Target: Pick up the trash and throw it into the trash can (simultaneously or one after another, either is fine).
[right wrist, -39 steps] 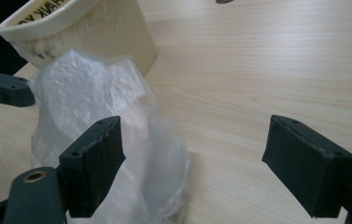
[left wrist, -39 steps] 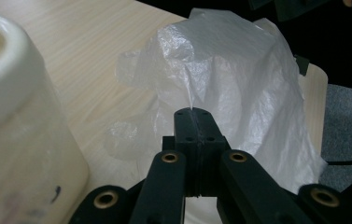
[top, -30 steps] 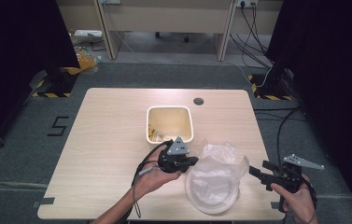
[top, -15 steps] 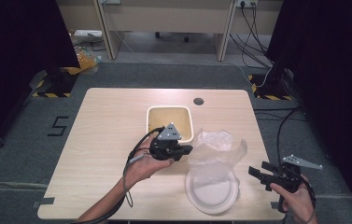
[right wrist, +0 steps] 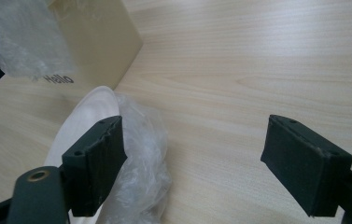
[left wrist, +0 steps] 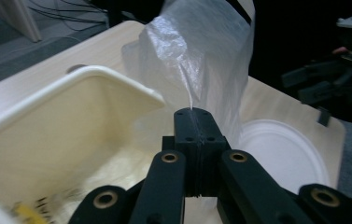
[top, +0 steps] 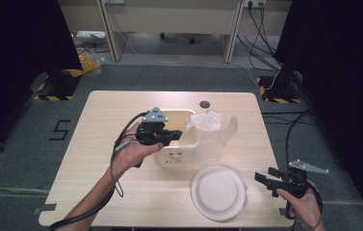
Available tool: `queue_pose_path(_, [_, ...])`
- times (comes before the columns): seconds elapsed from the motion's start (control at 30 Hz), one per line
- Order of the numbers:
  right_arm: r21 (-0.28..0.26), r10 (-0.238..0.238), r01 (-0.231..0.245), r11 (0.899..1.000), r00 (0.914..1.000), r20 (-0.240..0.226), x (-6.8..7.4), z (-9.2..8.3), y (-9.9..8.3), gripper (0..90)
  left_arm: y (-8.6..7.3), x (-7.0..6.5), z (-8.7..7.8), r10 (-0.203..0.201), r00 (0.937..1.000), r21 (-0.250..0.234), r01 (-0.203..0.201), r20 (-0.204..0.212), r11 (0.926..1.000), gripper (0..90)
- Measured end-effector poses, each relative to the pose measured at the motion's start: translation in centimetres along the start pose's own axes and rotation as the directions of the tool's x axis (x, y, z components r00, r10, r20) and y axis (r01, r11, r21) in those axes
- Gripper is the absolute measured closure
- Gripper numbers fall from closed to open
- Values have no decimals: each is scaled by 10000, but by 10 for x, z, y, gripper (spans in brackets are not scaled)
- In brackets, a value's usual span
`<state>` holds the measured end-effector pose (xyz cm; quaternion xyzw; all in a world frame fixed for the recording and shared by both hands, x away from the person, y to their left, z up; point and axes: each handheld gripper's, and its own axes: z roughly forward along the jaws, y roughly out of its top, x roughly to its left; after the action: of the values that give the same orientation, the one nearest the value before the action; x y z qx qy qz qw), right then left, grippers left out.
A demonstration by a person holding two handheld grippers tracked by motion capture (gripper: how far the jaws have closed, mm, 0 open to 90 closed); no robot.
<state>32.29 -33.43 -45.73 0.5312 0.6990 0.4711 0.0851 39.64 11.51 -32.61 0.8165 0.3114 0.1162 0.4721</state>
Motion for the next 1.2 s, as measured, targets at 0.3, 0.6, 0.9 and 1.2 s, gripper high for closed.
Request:
queue_pose_path(0.3, [156,7,-7,9999,10000,2,-1,6,-2,208,9,36,-13,-462,9935,-73,457,-1043,9989,896])
queue_pose_path(0.6, [247,103,-104,9996,9999,67,-5,8,-4,208,15,63,-14,-772,9803,248,830,-1821,9962,895])
queue_pose_path(0.9, [320,164,-169,9993,9998,138,-7,9,-6,208,11,83,-16,-997,9629,310,1109,-2506,9933,895])
queue_pose_path(1.2, [380,184,-190,9991,9997,156,-8,11,-6,208,4,66,9,-547,9754,843,741,-2136,9937,895])
